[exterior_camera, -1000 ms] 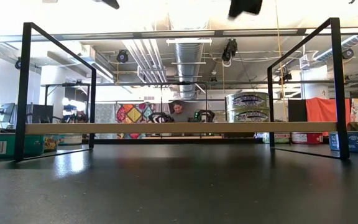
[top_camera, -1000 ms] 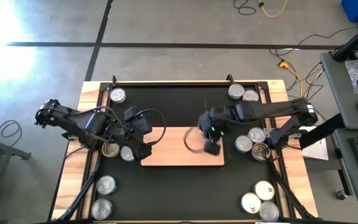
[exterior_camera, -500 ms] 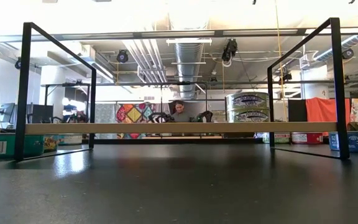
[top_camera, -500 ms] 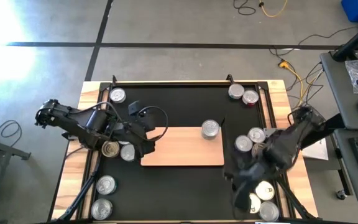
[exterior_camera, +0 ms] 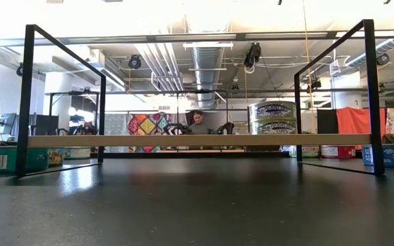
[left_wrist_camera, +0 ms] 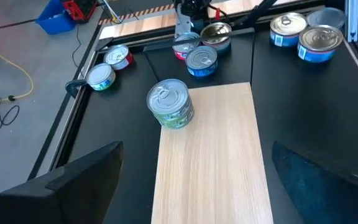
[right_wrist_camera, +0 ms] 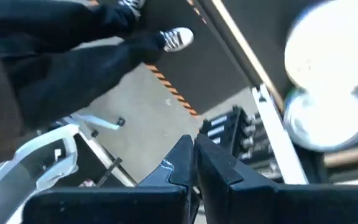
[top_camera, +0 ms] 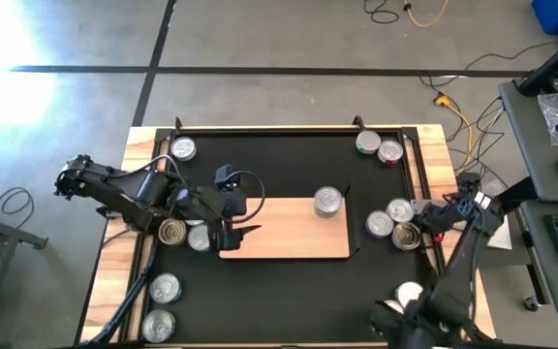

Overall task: Stack canned seafood by type on shelf
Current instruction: Put the bottom right blue and orange tuna can on the shelf

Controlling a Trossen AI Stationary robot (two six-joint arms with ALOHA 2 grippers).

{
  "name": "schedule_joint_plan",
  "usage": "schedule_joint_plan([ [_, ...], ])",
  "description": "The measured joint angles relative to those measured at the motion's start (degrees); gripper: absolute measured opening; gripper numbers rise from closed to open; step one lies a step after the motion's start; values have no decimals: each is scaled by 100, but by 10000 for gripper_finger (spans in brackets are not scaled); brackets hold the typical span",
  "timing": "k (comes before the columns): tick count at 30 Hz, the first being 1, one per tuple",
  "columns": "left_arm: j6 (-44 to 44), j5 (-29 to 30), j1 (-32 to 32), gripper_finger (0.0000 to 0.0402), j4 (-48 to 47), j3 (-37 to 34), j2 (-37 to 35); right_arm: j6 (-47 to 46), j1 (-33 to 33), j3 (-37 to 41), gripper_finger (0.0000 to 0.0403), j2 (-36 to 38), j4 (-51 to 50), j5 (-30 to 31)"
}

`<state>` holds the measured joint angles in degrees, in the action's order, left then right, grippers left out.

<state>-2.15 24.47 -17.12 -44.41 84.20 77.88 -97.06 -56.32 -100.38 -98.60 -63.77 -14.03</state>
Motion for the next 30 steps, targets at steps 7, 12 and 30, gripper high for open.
schedule_joint_plan([
  [7,-102,-158,-2,392,-16,-143,12,-959,-561,0,13,-322,28,-8],
  [12,-193,-285,-41,392,-17,-152,15,-1056,-722,1,13,-726,370,-98],
  [30,-491,-85,-195,392,143,-520,25,849,-471,10,13,-1206,-1651,517],
])
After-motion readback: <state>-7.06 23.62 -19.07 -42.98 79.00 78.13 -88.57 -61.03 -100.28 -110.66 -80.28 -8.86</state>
